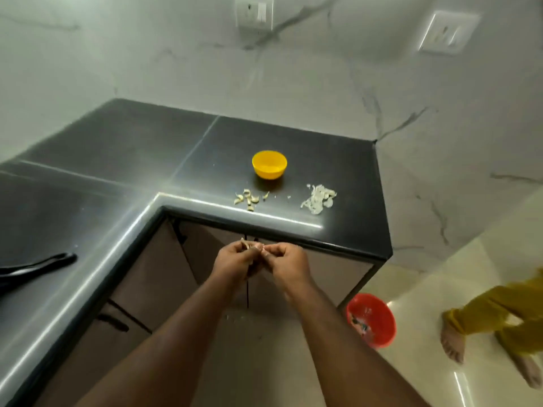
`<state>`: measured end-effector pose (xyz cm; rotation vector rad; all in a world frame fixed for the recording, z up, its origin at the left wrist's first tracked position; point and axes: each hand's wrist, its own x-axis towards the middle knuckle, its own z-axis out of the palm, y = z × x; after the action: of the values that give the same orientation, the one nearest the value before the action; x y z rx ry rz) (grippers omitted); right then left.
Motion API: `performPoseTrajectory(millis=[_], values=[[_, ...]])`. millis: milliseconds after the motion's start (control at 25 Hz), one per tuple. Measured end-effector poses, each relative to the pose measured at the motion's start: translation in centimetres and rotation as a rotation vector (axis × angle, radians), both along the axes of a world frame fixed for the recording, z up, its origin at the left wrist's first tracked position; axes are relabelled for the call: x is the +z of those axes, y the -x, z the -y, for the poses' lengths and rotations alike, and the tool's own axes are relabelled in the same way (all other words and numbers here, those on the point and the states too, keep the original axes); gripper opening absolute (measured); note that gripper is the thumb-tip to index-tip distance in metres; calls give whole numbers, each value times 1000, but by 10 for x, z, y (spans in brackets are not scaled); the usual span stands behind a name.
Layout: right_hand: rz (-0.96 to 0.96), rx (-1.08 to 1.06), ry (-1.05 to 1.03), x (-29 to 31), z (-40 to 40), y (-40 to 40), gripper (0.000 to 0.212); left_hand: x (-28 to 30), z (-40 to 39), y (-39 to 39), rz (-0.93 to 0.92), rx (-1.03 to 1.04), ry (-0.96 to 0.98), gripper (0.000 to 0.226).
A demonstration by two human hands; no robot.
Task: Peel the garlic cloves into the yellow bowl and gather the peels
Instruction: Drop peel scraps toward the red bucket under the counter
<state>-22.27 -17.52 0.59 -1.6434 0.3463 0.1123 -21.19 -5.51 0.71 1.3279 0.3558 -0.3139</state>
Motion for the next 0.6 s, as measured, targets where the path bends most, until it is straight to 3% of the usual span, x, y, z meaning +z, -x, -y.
performPoseTrajectory(millis=[240,600], values=[[37,-128,-38,47,0,-44,8,47,6,-51,106,-55,-57,14],[-120,-355,-203,40,-48,-108,8,24,-30,-129,158,-200,-85,18]])
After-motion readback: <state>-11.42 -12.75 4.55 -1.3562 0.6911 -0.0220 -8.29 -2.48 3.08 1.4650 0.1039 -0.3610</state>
